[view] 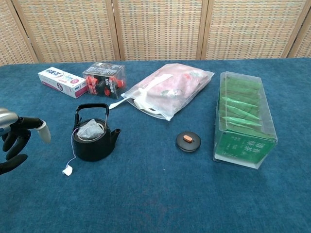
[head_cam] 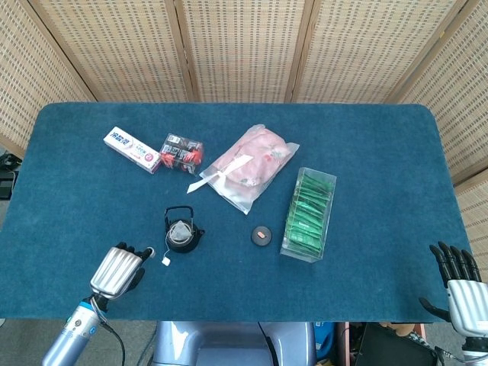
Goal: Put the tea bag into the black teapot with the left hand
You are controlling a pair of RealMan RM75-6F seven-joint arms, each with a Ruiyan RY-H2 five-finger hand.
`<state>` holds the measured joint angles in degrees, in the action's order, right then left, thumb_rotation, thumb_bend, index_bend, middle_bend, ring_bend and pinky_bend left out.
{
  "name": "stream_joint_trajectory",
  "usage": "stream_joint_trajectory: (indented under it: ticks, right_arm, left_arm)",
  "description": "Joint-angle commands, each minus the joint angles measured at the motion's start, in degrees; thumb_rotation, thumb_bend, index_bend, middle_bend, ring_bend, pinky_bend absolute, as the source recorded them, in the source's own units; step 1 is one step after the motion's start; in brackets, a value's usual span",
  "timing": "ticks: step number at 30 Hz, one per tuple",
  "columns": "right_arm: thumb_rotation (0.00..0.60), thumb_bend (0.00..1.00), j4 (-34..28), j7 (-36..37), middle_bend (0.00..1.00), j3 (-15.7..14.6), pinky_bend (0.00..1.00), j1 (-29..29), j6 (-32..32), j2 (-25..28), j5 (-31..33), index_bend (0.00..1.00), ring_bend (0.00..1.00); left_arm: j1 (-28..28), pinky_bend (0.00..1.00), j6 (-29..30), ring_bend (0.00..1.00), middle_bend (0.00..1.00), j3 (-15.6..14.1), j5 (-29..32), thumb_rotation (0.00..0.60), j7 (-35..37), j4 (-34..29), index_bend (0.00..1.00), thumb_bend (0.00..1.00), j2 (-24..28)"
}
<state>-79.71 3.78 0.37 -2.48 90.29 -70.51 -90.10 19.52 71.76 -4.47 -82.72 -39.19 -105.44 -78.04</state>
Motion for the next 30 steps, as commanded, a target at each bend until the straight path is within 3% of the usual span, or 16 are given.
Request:
stream_joint_trajectory:
  ticks: [1, 7, 12, 18, 24, 30]
  right_arm:
    - [0.600, 0.07, 0.0, 0.1, 0.13, 0.0, 0.08, -0.1, 0.1, 0.0, 0.1, 0.09, 0.00]
    - [0.600, 0.07, 0.2, 0.2, 0.13, 0.0, 0.08, 0.0, 0.0, -0.1, 0.0, 0.09, 0.00]
    - [0.600, 0.07, 0.2, 0.3, 0.13, -0.1, 0.08, 0.0, 0.1, -0.1, -0.1, 0.09, 0.00]
    - [0.600, 0.07, 0.3, 0.4, 0.13, -0.1, 0.08, -0.3, 0.3, -0.1, 0.1, 0.09, 0.00]
    - [0.600, 0.07, 0.4, 0.5, 0.13, -0.1, 0.08, -0.3, 0.3, -0.1, 0.0, 0.09, 0.00]
    - [0.600, 0.07, 0.5, 0.5, 0.13, -0.1, 0.08, -0.3, 0.1, -0.1, 0.2, 0.09, 0.00]
  left_arm:
    - [0.5, 0.45, -1.6, 0.57, 0.66, -0.3, 0.6, 0.600, -0.6, -2.0, 0.24, 0.47, 1.6]
    - [2.6, 0.45, -4.9, 0.57, 0.66, 0.4, 2.3, 0.600, -1.7, -5.8, 0.14, 0.49, 4.9]
    - [5.0, 0.45, -7.9, 0.59, 0.70, 1.7, 5.8, 0.600, -5.2, -9.1, 0.04, 0.77, 7.5]
    - [8.2, 0.45, -11.3, 0.61, 0.72, 2.9, 12.1, 0.600, -10.3, -12.1, 0.00, 0.91, 9.5]
    - [12.0, 0.45, -13.7, 0.62, 0.73, 3.6, 20.3, 0.600, -15.3, -14.4, 0.00, 1.00, 9.9]
    - [16.3, 0.45, -14.1, 0.63, 0.74, 4.4, 29.1, 0.600, -19.2, -15.1, 0.00, 1.00, 9.5]
